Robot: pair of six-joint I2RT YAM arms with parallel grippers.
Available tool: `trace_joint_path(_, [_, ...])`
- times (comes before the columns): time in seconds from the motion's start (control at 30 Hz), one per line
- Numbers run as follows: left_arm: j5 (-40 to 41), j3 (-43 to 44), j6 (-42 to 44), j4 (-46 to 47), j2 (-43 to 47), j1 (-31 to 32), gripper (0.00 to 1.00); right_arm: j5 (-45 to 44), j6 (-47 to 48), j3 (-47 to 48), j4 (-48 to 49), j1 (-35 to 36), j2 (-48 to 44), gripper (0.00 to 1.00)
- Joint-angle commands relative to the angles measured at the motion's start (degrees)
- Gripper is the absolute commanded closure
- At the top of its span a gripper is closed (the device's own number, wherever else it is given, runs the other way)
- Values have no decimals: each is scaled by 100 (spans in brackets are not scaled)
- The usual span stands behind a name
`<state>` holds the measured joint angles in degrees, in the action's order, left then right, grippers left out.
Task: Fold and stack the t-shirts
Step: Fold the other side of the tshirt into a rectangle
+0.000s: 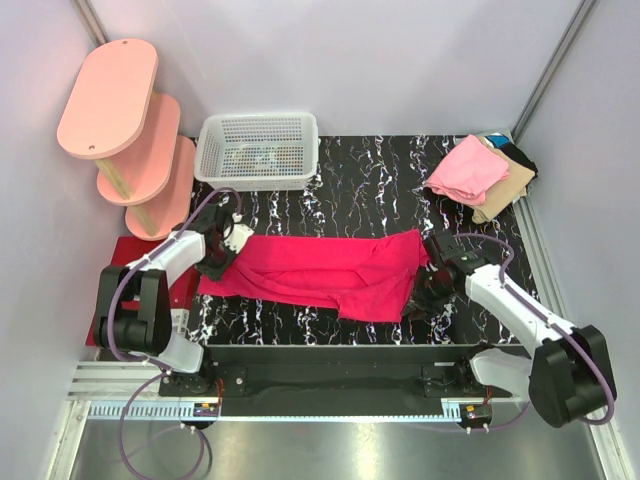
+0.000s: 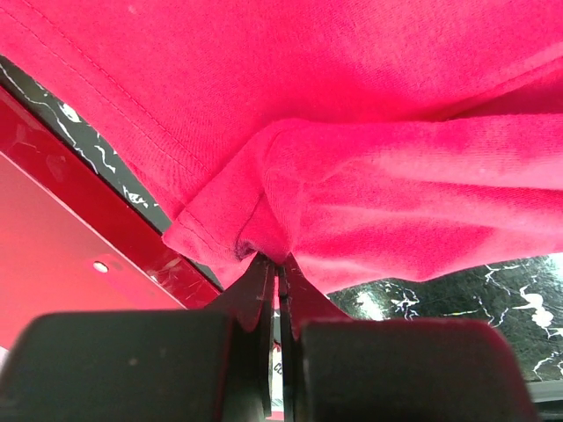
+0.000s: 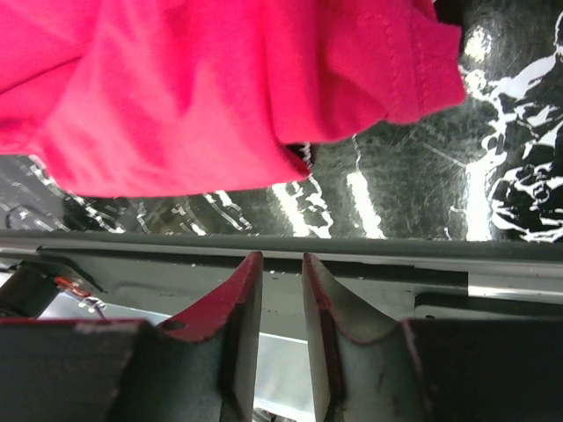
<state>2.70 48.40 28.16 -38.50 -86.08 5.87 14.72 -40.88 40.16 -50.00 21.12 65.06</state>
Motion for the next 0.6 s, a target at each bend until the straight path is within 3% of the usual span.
trace_joint_path(0.0, [-191,240,-65,-79,224,-24,100,23,1,-149,402,59,305,69])
trace_joint_path(0.57, [-165,240,-39,-166,338,-24,100,-233,36,-149,1299,76,1219,72])
